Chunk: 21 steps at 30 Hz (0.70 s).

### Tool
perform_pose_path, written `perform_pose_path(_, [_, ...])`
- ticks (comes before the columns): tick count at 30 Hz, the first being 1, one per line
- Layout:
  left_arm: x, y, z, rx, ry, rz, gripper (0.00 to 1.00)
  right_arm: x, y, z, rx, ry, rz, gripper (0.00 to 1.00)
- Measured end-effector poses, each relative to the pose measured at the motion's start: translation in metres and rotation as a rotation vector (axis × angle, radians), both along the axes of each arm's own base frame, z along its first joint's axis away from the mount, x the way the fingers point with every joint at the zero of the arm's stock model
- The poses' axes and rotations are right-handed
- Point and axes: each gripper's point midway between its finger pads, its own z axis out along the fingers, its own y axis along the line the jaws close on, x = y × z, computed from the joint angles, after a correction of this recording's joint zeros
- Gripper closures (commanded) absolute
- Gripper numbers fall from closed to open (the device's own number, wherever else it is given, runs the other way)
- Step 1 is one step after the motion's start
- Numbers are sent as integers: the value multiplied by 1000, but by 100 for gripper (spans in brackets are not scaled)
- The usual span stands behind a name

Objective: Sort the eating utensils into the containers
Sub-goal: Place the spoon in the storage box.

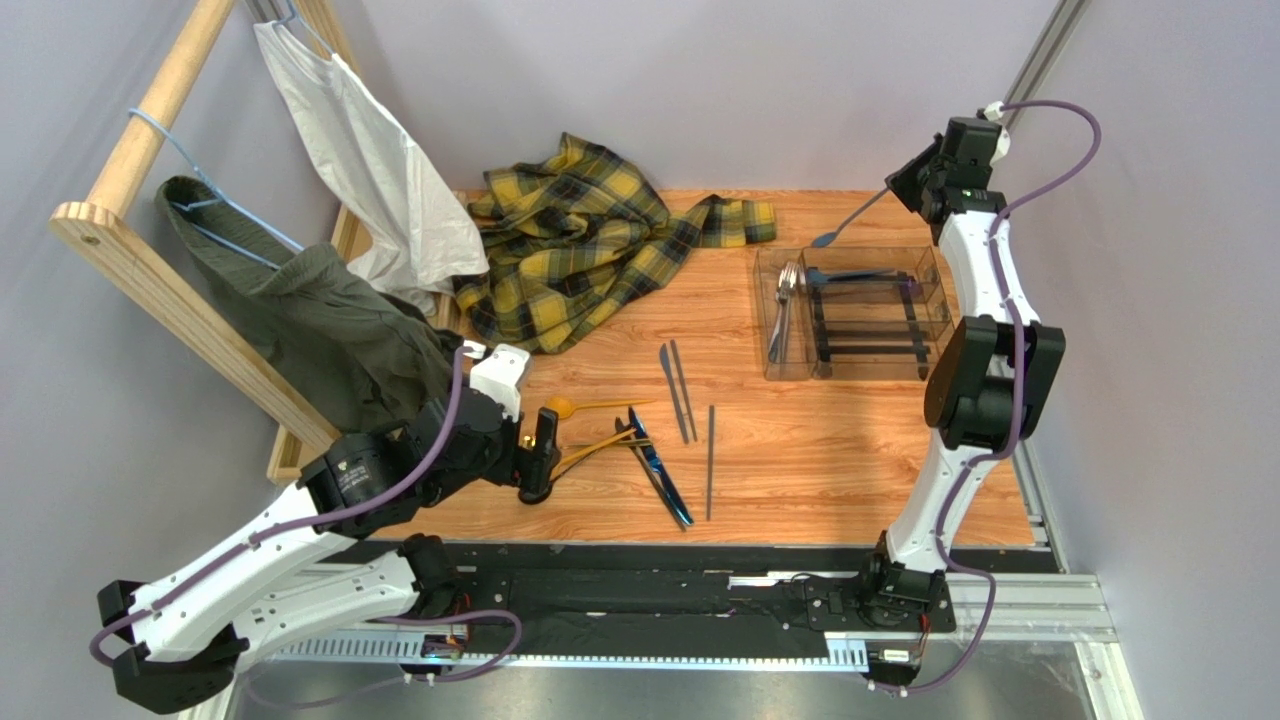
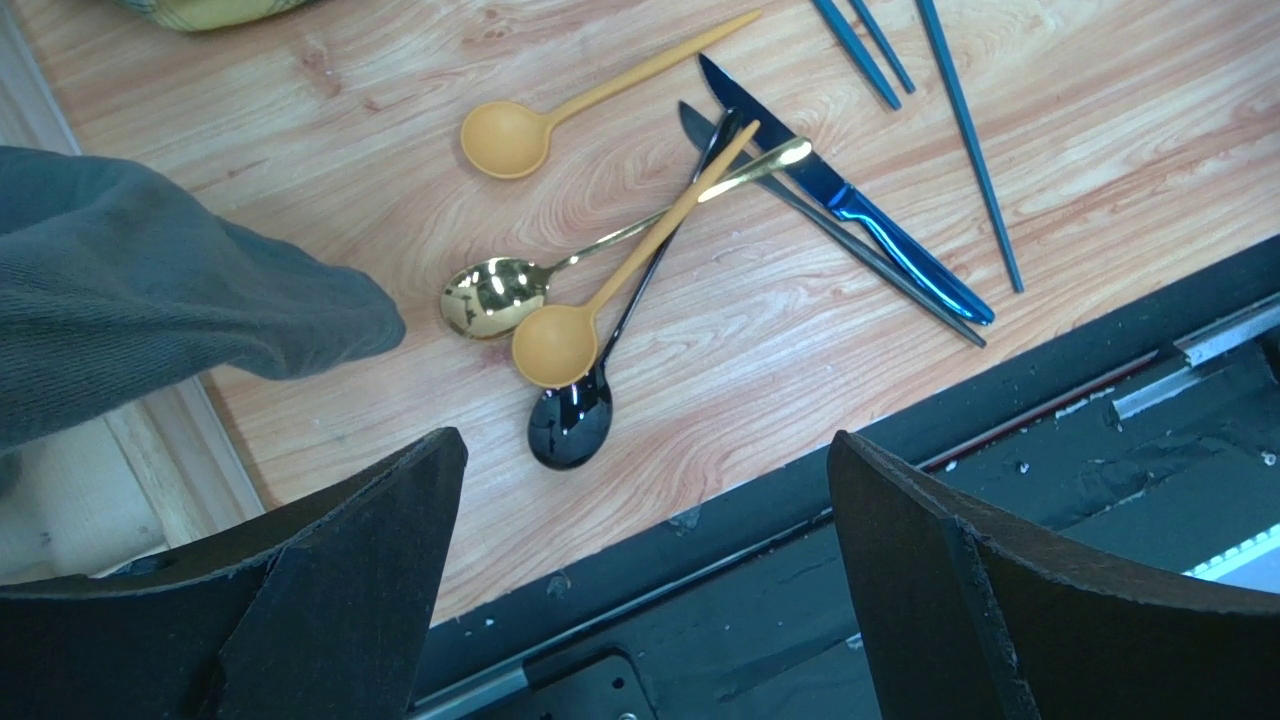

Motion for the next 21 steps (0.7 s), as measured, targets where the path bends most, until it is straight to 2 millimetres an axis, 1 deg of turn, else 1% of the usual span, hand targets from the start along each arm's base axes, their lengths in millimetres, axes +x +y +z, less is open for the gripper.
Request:
perform_pose_path(3, [-1, -1, -1, 1, 4, -11, 1, 12, -14, -14, -1, 18, -20, 100])
perform_pose_path(5, [-2, -1, -1, -2, 2, -14, 1, 16, -24, -30, 1, 44, -36, 100])
perform_pose_path(9, [-2, -2, -1, -4, 1, -20, 1, 17, -35, -61, 12, 107, -56, 100])
perform_pose_path(11, [-3, -3, -2, 0, 6, -25, 1, 17, -39, -73, 16, 127, -61, 100])
perform_pose_path(13, [-2, -4, -3, 6, 12, -29, 1, 18, -39, -80, 19, 141, -62, 100])
perform_pose_path(18, [-2, -6, -4, 9, 17, -32, 1, 18, -39, -84, 19, 143, -62, 100])
perform_pose_path(21, [-2, -6, -5, 10, 17, -32, 1, 17, -38, -90, 23, 149, -63, 99])
